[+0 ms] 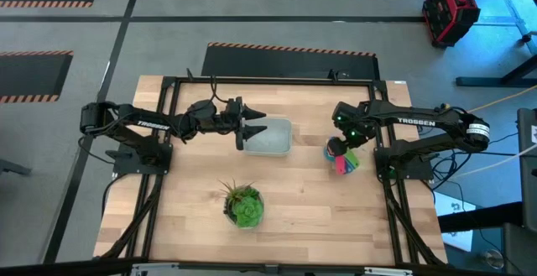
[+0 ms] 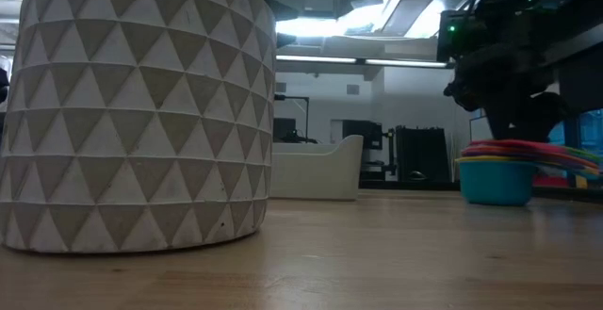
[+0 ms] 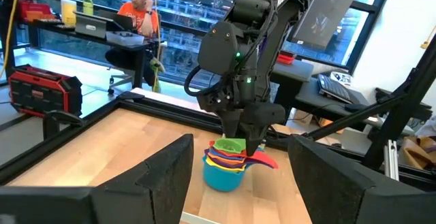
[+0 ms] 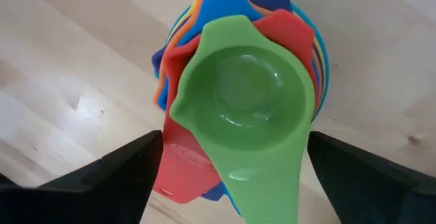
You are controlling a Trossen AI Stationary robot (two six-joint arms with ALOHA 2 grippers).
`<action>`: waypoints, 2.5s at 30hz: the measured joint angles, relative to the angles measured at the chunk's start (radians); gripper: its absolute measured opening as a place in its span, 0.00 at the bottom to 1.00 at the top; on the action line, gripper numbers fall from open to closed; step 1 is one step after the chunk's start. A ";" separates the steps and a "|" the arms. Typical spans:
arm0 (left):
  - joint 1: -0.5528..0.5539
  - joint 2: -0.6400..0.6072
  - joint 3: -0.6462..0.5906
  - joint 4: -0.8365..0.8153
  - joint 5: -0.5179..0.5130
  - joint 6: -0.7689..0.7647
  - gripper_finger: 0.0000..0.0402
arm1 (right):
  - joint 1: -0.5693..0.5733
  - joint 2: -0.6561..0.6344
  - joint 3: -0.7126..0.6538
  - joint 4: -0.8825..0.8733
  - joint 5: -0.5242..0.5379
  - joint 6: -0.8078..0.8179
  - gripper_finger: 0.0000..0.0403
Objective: Nest measuring cups in basket
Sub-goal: Put the stacked measuring cups into the gray bin
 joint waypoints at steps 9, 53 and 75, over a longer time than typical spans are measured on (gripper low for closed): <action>0.000 0.000 0.000 0.000 0.000 0.000 0.58 | 0.000 0.000 0.000 0.017 0.005 0.012 0.92; 0.000 0.001 0.000 0.000 0.001 -0.002 0.58 | 0.065 0.000 0.000 0.030 0.064 0.006 0.79; 0.000 0.001 0.000 0.000 0.001 -0.002 0.58 | 0.064 0.000 0.000 0.033 0.022 0.008 0.64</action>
